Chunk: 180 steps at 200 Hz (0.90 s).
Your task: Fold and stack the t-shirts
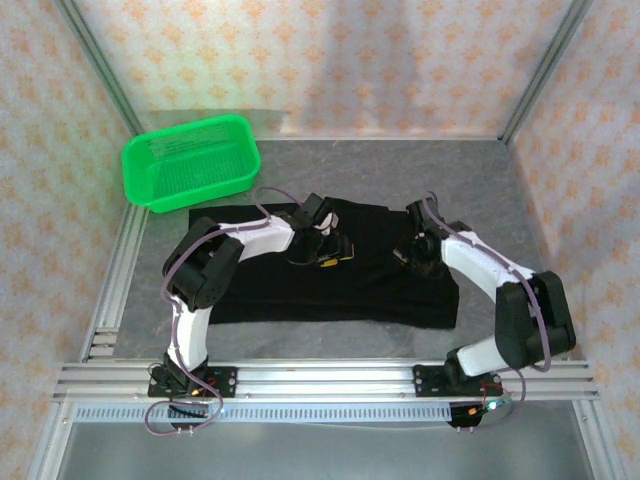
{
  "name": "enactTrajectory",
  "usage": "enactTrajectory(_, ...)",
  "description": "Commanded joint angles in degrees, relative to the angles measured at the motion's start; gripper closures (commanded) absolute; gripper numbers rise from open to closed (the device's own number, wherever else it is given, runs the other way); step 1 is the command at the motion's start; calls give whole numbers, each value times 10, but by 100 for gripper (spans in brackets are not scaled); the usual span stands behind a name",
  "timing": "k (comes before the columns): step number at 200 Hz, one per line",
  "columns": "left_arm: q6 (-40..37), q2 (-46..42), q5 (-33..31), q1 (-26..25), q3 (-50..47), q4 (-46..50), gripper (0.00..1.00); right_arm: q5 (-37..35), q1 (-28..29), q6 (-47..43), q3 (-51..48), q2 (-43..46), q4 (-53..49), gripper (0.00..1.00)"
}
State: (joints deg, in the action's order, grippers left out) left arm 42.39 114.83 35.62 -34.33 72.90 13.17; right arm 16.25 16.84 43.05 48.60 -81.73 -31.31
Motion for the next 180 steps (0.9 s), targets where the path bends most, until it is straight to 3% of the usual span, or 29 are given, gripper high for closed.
enactTrajectory(1, 3, 0, 8, 6, -4, -18, 50, -31, 3, 34, -25, 30, 2, 100)
enactTrajectory(55, 18, 2, 23, -1, -12, -36, 50, -41, 3, 109, -148, 108, 34, 100)
enactTrajectory(109, 26, -15, 12, -63, 61, 11, 50, -58, 3, 156, -236, 164, 44, 100)
enactTrajectory(129, 22, -13, 13, -86, 92, 36, 50, -55, 3, 175, -257, 186, 37, 88)
enactTrajectory(158, 11, -4, 13, -108, 112, 57, 50, -84, 3, 164, -237, 269, -57, 68)
enactTrajectory(180, -19, 2, 9, -116, 125, 83, 50, -107, 2, 164, -213, 357, -133, 62)
